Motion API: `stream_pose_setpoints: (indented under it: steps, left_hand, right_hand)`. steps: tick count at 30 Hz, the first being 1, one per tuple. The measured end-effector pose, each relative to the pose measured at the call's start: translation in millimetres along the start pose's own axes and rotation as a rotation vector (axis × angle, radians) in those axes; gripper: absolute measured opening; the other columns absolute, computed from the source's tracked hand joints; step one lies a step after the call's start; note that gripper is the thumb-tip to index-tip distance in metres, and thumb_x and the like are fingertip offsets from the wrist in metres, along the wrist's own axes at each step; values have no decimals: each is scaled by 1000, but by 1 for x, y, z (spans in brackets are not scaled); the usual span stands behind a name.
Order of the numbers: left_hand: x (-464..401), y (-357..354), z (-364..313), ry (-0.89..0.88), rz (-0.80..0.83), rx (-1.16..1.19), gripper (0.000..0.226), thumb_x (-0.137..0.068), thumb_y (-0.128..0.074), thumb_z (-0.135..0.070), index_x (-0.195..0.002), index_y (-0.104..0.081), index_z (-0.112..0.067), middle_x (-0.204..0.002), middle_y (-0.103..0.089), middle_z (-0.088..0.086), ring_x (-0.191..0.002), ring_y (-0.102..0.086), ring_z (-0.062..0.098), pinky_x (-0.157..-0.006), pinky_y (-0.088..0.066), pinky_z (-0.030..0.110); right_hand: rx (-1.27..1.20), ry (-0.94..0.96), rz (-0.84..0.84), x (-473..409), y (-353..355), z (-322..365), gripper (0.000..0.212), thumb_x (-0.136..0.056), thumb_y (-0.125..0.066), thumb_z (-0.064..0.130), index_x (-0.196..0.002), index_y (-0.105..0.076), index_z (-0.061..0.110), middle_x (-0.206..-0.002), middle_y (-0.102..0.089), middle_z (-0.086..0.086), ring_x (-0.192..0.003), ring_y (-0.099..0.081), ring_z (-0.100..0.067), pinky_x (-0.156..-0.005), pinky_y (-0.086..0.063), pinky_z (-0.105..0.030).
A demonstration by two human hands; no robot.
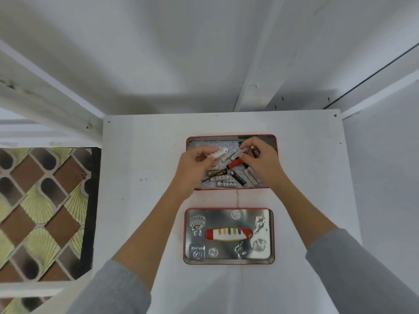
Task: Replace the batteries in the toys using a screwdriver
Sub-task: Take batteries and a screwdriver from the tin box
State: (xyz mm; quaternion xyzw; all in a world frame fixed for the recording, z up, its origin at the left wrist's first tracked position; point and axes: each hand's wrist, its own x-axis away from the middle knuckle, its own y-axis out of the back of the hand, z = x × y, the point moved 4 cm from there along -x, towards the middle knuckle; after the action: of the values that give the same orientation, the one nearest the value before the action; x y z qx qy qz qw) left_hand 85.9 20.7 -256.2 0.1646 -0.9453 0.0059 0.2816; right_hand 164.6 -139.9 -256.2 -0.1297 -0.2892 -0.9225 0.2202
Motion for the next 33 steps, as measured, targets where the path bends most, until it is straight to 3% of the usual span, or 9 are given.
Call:
stream_pose_setpoints:
  steps: [3, 7, 11, 15, 19, 24, 29, 33]
  left_hand:
    - [9, 12, -7, -8, 14, 12, 19, -89, -61, 1, -93, -71, -15, -95, -67, 4, -77, -64, -2, -72, -50, 12]
    - [16, 28, -10, 14, 43, 102, 21, -87, -62, 1, -86, -72, -18, -83, -67, -2, -83, -64, 10, -81, -57, 32]
    - [16, 30, -20, 15, 14, 289, 11, -77, -70, -6, -85, -67, -12, -87, -58, 12, -77, -55, 15, -65, -51, 18]
    - [12, 23, -28, 15, 17, 510, 17, -68, -69, -19, -83, -68, -11, -76, -67, 1, -72, -61, 10, -71, -52, 22]
    - [2, 13, -27, 27, 14, 565, 9, -89, -59, -12, -92, -68, -9, -80, -68, -1, -81, -63, 13, -80, -54, 28]
    - [-4, 3, -21, 22, 59, 474, 15, -98, -49, -17, -92, -62, -13, -85, -66, 3, -90, -66, 21, -77, -55, 30]
    - [-7, 2, -19, 13, 50, 424, 22, -102, -41, -15, -97, -62, -12, -73, -60, -1, -74, -65, 14, -75, -57, 29]
    - [-20, -2, -9, 8, -23, 97, 23, -103, -37, -12, -94, -57, -16, -70, -44, -2, -61, -41, 10, -59, -41, 20]
  right_hand:
    - [275, 53, 20, -14, -14, 0, 16, -85, -64, 17, -100, -68, 21, -98, -67, 1, -83, -58, -14, -66, -45, -24]
    - [595, 138, 110, -24, -32, 3, 29, -88, -58, 18, -115, -64, 26, -111, -67, 4, -96, -61, -15, -70, -49, -26]
    - [701, 112, 122, -26, -37, 2, 21, -91, -55, 21, -109, -64, 25, -100, -69, 0, -89, -61, -18, -67, -46, -27]
    - [602, 135, 84, -20, -32, 4, 18, -92, -55, 25, -106, -65, 22, -99, -69, 0, -91, -61, -17, -65, -41, -25]
    - [586, 165, 61, -11, -28, 2, 19, -92, -54, 28, -106, -64, 20, -101, -68, 1, -95, -59, -16, -63, -35, -23]
    - [658, 207, 123, -16, -35, -2, 19, -92, -54, 26, -107, -62, 19, -100, -69, -1, -95, -61, -19, -61, -34, -23]
    - [725, 207, 186, -19, -36, -3, 23, -92, -54, 25, -114, -63, 23, -108, -67, -1, -102, -59, -20, -70, -43, -28]
    - [370, 50, 7, -4, -7, -3, 21, -90, -57, 31, -106, -67, 21, -97, -69, 4, -83, -57, -10, -66, -41, -23]
